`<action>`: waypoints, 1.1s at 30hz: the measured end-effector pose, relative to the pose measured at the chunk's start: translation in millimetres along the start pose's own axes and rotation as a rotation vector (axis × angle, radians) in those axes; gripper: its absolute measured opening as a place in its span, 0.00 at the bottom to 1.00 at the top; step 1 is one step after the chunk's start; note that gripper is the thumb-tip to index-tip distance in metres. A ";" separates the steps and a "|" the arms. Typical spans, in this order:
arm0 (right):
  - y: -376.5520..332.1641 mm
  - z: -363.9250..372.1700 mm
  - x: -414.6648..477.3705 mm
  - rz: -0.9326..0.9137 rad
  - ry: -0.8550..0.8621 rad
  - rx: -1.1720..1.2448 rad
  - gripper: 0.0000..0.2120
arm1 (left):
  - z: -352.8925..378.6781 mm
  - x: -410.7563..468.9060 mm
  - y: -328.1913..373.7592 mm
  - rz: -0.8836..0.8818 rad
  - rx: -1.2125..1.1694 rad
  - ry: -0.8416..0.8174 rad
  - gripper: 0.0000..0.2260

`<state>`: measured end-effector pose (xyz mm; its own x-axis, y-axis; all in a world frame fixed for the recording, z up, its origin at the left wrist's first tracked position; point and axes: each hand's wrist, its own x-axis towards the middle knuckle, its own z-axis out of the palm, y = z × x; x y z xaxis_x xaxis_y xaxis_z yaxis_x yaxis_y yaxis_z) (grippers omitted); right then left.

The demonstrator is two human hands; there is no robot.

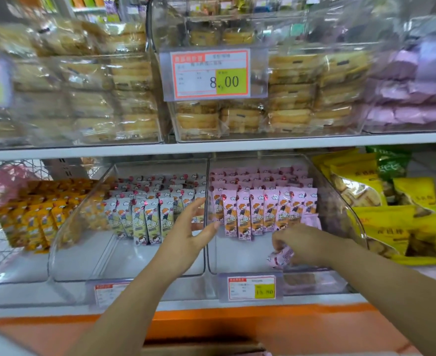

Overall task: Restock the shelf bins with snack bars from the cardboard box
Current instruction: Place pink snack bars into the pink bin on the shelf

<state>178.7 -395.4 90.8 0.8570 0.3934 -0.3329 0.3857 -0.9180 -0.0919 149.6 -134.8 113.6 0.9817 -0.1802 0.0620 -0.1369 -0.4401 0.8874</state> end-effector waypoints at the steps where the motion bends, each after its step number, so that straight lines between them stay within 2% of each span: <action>1: -2.3 -0.8 -1.0 0.000 0.026 0.025 0.16 | 0.0 -0.1 0.7 -0.004 0.003 -0.002 0.25; 4: -12.3 -9.3 -7.0 -0.038 0.210 0.191 0.13 | -1.0 -0.1 0.7 0.027 0.108 0.051 0.24; 8: -38.3 -31.7 -23.0 -0.066 0.444 0.191 0.20 | -1.0 -5.7 14.3 0.291 0.291 0.165 0.09; 9: -46.9 -37.0 -27.4 -0.073 0.517 0.195 0.19 | 0.5 -8.3 20.8 0.319 0.321 0.136 0.08; 12: -68.5 -46.6 -33.1 -0.106 0.663 0.303 0.14 | 8.5 -15.3 39.5 0.265 0.307 0.020 0.16; 14: -77.7 -48.7 -31.1 -0.098 0.691 0.348 0.14 | 12.4 -14.8 46.6 0.234 0.252 0.040 0.12; 16: -83.1 -50.3 -30.7 -0.106 0.696 0.401 0.19 | 12.0 -12.2 46.3 0.256 0.223 0.102 0.10; 18: -84.7 -52.4 -30.4 -0.131 0.664 0.516 0.18 | 10.3 -9.1 43.8 0.287 0.218 0.123 0.07; 22: -77.6 -59.4 -29.6 -0.167 0.528 0.728 0.18 | 7.3 -3.6 38.8 0.350 0.245 0.082 0.15; 24: -68.6 -61.5 -27.1 -0.155 0.532 0.750 0.16 | 6.3 1.4 39.0 0.347 0.234 0.051 0.10; 27: -50.0 -62.9 -24.4 -0.040 0.593 0.720 0.15 | 4.1 13.9 36.4 0.293 0.221 0.057 0.13; 30: -33.8 -62.2 -22.6 0.092 0.683 0.689 0.20 | 2.9 34.2 35.7 0.224 0.306 0.084 0.12; 33: -25.6 -59.3 -19.2 0.155 0.701 0.683 0.21 | 4.8 57.9 44.4 0.201 0.416 0.058 0.15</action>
<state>172.6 -376.4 155.2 0.9747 0.0043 0.2236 0.1611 -0.7067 -0.6889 199.7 -169.0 154.4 0.9344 -0.2537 0.2501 -0.3551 -0.7190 0.5974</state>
